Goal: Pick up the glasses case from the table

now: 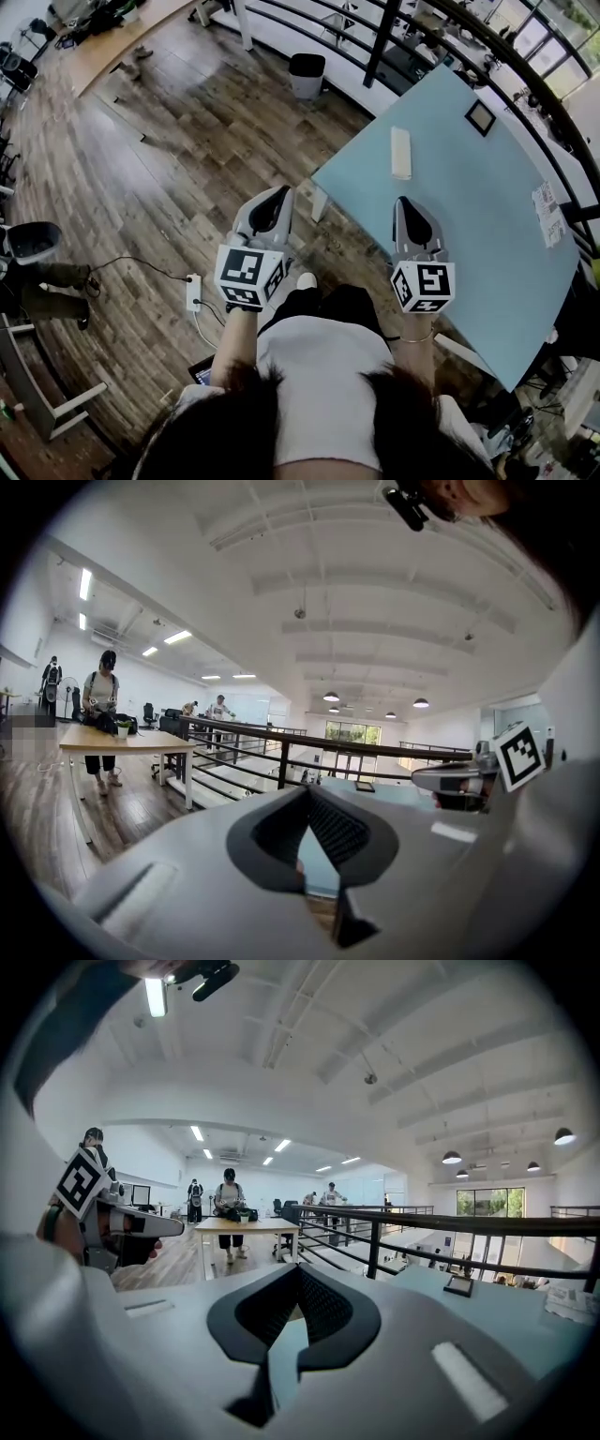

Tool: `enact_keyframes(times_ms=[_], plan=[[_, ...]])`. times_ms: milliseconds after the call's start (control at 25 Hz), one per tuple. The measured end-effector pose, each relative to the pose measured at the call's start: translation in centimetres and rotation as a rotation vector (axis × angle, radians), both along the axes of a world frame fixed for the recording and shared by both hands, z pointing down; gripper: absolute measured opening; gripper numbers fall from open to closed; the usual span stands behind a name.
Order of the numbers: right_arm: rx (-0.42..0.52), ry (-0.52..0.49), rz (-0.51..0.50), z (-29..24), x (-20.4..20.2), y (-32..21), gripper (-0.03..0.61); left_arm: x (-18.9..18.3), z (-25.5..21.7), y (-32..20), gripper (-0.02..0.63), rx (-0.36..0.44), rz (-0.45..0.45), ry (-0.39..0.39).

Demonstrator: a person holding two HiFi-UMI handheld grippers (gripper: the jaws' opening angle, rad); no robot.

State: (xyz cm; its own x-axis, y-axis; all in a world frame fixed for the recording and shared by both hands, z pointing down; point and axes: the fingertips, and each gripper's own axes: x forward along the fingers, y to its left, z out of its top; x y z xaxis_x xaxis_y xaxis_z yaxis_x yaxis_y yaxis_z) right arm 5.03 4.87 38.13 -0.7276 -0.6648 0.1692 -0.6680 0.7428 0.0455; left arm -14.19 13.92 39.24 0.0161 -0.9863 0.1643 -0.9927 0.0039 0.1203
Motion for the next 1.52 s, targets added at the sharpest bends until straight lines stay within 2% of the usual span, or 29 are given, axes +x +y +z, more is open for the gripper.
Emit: enact_keyframes(times_ms=[240,480,1080,1520], plan=[[-0.021,0.017,0.028,0.8,-0.4,-1.3,0.002,-0.5,1.4,-1.2,0.057,-0.024,0.020,0.019],[-0.040,0.006,0.056,2.1,-0.4,-4.6,0.002,-0.9,2.7,-4.5,0.057,-0.042,0.041,0.015],[-0.055,0.001,0.154,2.1,-1.2,-18.3,0.002,-1.9,0.0,-22.2,0.057,-0.014,0.175,-0.032],[-0.058,-0.006,0.267,1.7,2.1,-22.3,0.002,0.8,-0.7,-28.8,0.057,-0.014,0.291,-0.041]])
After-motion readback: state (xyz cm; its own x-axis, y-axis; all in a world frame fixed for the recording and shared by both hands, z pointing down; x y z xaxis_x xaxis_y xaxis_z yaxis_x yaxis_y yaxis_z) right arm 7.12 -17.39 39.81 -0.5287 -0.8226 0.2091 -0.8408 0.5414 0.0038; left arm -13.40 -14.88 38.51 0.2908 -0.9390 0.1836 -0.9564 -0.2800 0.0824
